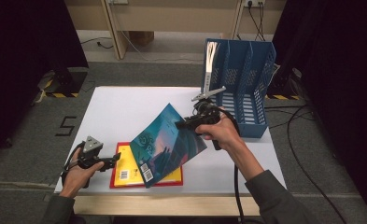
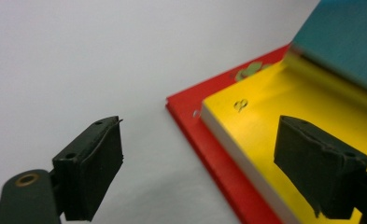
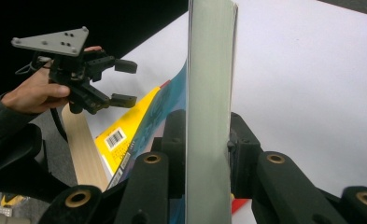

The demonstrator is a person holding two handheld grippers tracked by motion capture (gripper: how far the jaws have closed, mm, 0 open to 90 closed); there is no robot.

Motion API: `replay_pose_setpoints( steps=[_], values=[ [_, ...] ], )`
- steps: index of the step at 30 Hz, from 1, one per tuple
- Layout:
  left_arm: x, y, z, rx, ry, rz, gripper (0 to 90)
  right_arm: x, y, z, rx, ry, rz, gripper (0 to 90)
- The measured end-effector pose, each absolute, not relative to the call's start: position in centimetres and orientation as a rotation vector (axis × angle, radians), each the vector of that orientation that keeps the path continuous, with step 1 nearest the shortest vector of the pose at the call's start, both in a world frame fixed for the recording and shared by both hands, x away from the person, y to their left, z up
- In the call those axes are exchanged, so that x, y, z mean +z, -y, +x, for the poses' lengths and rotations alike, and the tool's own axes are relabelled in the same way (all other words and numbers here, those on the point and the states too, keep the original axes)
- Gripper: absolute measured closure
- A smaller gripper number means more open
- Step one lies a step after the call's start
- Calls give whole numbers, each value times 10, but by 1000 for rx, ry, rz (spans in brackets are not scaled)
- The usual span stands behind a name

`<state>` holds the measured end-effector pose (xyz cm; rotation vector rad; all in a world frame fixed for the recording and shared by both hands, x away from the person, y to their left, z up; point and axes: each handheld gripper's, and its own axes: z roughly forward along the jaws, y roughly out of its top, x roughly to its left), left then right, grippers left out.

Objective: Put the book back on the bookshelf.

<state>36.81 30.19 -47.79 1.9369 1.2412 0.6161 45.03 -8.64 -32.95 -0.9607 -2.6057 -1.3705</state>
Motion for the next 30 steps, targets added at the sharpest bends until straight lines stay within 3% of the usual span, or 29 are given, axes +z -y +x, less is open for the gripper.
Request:
replay_pose_setpoints(
  steps=[6, 12, 15, 30],
  values=[
    [-483, -310, 372, 575, -1276, 1922, 142, -311, 103, 446, -1353, 2638, -999, 738],
    [-492, -329, 378, 676, -1355, 1948, 148, -285, 118, 437, -1305, 2743, -1005, 738],
    [-500, -337, 379, 659, -1386, 1966, 148, -278, 126, 434, -1278, 2768, -1040, 738],
    [-502, -339, 382, 632, -1384, 1957, 144, -269, 168, 428, -1168, 2888, -1184, 735]
  ],
)
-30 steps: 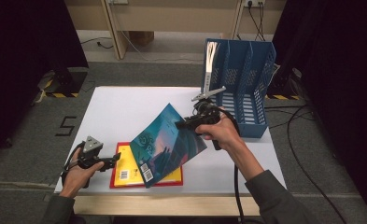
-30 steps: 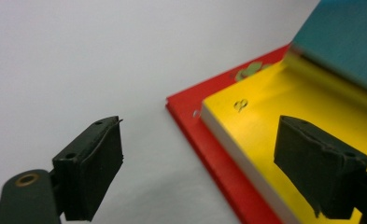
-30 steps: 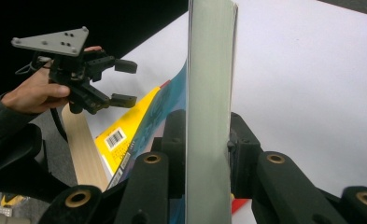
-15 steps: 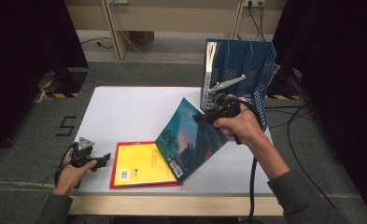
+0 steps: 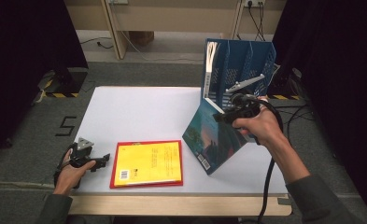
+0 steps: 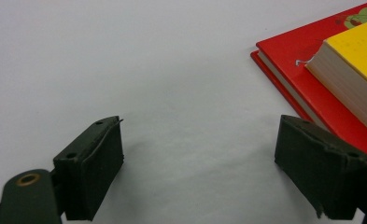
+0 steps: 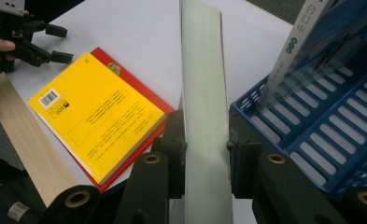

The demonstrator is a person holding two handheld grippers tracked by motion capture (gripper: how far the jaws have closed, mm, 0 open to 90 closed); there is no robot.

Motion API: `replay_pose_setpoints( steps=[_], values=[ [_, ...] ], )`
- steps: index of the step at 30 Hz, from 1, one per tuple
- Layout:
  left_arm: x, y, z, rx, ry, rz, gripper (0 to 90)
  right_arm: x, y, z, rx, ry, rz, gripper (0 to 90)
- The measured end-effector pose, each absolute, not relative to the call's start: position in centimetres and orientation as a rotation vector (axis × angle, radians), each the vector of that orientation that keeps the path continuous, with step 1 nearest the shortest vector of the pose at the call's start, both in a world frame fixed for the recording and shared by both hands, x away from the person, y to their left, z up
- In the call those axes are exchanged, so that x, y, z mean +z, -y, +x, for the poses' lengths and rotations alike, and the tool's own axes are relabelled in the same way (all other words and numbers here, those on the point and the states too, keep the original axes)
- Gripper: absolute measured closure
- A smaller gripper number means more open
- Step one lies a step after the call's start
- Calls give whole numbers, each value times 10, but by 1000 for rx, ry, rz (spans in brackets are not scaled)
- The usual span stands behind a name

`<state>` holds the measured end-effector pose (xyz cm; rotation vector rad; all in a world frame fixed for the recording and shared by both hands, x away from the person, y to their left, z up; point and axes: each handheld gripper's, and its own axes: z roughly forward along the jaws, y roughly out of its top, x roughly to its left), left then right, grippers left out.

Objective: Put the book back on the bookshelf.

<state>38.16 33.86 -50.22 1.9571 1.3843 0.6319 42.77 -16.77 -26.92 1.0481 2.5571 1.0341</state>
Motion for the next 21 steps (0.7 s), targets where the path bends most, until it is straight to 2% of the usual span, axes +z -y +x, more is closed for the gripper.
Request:
replay_pose_setpoints(
  steps=[14, 17, 21],
  values=[
    [-503, -331, 382, 588, -1346, 1965, 146, -272, 152, 431, 989, -2562, 1086, 714],
    [-503, -330, 381, 578, -1334, 1972, 146, -276, 148, 431, 968, -2608, 1124, 650],
    [-503, -328, 381, 575, -1322, 1980, 146, -274, 144, 430, 892, -2628, 1092, 678]
  ],
)
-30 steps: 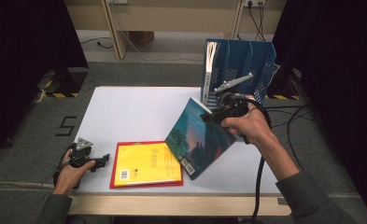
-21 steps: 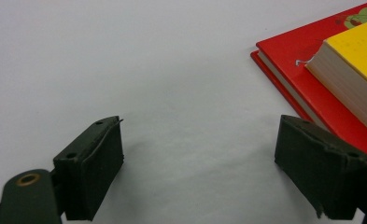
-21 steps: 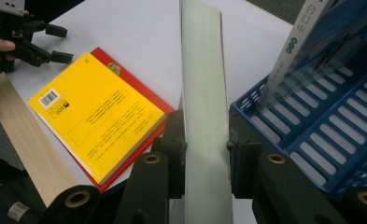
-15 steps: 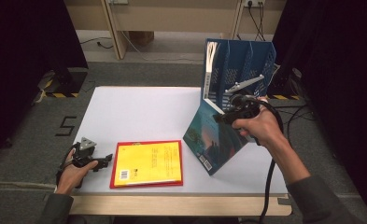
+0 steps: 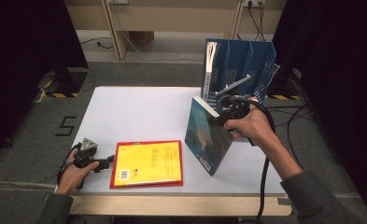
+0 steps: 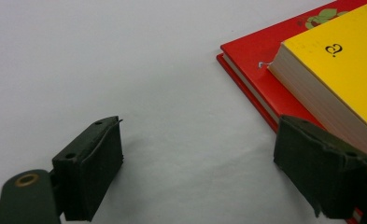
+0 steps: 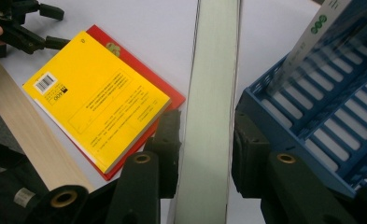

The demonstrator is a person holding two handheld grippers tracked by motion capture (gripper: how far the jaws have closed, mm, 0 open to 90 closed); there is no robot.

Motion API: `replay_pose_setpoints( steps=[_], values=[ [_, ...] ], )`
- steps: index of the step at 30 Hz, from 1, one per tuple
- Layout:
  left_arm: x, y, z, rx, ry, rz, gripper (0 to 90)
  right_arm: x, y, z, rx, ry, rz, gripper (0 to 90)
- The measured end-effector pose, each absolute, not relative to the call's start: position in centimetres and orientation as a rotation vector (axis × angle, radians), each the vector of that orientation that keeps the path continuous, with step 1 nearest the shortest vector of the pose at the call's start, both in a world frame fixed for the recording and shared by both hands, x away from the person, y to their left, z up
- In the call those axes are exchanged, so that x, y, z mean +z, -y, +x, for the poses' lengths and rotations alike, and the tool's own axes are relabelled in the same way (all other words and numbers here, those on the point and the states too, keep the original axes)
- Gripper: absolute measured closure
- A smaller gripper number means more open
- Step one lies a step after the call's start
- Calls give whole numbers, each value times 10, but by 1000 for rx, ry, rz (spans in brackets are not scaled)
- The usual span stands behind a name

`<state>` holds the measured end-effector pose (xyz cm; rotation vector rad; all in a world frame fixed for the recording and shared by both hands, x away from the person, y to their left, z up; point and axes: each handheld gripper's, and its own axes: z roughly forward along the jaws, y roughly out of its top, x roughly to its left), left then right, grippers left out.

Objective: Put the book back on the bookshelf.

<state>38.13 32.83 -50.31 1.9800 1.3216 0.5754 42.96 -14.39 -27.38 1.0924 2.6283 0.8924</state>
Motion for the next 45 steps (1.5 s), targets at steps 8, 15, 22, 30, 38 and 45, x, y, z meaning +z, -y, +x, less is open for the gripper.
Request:
replay_pose_setpoints(
  steps=[8, 15, 22, 30, 38, 45],
  values=[
    [-503, -328, 382, 569, -1315, 1981, 145, -281, 137, 439, 791, -2629, 1162, 654],
    [-504, -327, 382, 569, -1315, 1979, 144, -287, 130, 446, 783, -2656, 1157, 692],
    [-504, -328, 382, 565, -1313, 1980, 142, -286, 127, 443, 783, -2671, 1087, 730],
    [-504, -328, 382, 563, -1312, 1980, 141, -281, 135, 434, 784, -2666, 1041, 738],
    [-504, -329, 382, 561, -1311, 1980, 139, -264, 155, 422, 767, -2618, 1041, 738],
    [-504, -329, 383, 561, -1309, 1979, 137, -250, 176, 416, 760, -2578, 1089, 738]
  ],
)
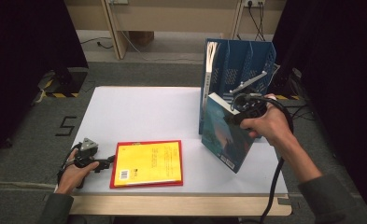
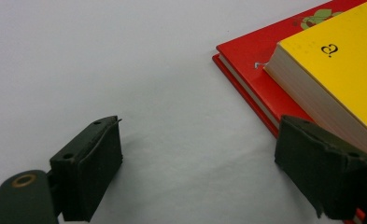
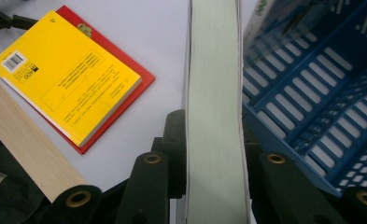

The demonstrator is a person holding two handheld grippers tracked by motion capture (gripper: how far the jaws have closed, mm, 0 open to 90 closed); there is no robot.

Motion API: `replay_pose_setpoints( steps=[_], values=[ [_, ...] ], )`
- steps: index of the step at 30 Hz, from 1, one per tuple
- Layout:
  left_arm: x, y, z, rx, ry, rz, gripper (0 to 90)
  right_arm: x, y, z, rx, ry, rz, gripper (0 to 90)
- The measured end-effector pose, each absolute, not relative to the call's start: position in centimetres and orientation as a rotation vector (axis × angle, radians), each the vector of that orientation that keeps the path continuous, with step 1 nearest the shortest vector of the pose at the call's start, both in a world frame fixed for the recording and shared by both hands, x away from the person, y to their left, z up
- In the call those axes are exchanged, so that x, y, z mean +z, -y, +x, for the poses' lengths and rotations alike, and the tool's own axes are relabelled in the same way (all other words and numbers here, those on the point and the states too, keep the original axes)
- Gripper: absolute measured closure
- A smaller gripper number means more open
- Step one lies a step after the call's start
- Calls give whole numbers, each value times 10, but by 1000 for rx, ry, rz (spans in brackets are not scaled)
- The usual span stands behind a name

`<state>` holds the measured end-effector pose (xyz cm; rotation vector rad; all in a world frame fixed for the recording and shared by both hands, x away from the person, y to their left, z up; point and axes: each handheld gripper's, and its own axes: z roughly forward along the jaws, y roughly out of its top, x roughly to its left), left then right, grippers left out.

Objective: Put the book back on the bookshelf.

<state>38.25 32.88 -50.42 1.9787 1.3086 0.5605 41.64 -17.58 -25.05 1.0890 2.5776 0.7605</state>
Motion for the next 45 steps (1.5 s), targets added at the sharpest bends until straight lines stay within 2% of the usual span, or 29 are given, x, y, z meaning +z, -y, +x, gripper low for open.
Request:
replay_pose_setpoints(
  steps=[20, 33, 45],
  values=[
    [-505, -330, 383, 560, -1304, 1975, 125, -194, 213, 413, 803, -2429, 1140, 737],
    [-505, -330, 383, 559, -1306, 1972, 124, -170, 231, 455, 840, -2287, 1278, 736],
    [-505, -330, 383, 559, -1306, 1971, 124, -176, 248, 494, 1019, -2131, 1433, 734]
  ],
)
